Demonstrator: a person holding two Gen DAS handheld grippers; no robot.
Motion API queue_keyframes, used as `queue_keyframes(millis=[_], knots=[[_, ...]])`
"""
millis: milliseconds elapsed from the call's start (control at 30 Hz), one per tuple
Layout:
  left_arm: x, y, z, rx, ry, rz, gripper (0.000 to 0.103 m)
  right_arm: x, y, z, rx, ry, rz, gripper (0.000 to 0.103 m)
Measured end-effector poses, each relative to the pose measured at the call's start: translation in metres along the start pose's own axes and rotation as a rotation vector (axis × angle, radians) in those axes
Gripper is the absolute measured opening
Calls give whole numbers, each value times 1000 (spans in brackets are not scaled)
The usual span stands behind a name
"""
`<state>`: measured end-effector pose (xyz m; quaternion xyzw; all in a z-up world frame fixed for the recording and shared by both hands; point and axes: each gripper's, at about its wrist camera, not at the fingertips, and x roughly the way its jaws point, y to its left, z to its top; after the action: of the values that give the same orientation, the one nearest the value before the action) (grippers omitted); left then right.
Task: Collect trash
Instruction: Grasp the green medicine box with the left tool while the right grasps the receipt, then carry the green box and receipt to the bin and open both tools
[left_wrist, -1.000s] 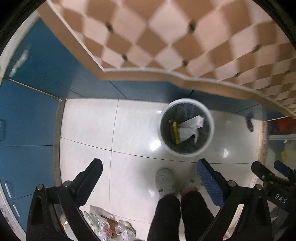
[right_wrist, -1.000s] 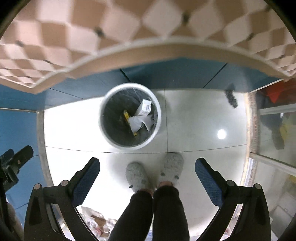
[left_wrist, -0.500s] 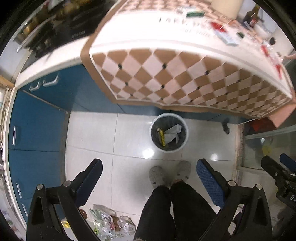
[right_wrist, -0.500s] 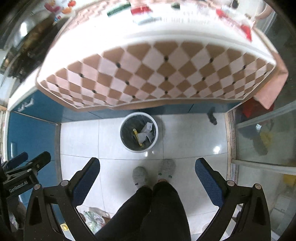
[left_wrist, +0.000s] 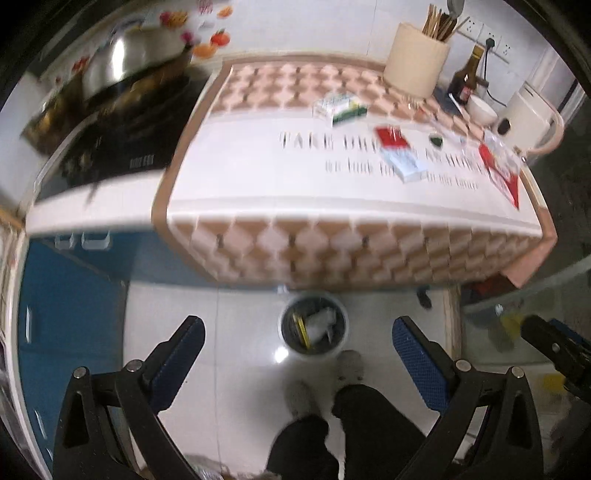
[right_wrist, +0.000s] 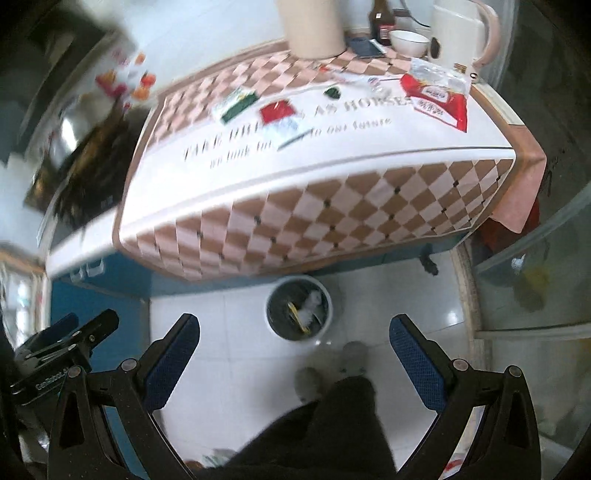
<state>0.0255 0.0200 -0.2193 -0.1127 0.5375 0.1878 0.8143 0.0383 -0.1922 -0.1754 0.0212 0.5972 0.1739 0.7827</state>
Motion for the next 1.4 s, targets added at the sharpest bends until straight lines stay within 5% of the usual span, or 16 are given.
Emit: queue_keyframes(millis=[167,333,467,633,800,833,1033,1133,1200,1300,1400], knots=[[35,-21,83,-17,-19,58,103,21,-24,71,48,-29,30,103],[97,-27,158,-53,30,206,103,93,-34,163,27,0,42,103],[153,-23,194,-50,113,304,103,187,-14,236,-48,82,37,103],[178,-20,214,-29,156,346,103,268,20,271,-187,179,5,89],[190,-43,244,121,126,322,103,268,41,255,-413,28,-113,34],[194,-51,251,169,121,309,103,267,34,257,-401,20,-101,4],[242,-110,290,511,180,198,103,248,-26,291,-209,28,11,0],[269,-127,303,592,242,138,103,236,-47,313,-133,-6,34,0],[282,-131,310,604,273,99,103,233,-58,330,-96,-30,37,0],[285,-130,317,573,251,76,76,233,-68,346,-66,-46,37,0],[273,-121,318,483,238,0,75,236,-76,351,-43,-49,48,0]])
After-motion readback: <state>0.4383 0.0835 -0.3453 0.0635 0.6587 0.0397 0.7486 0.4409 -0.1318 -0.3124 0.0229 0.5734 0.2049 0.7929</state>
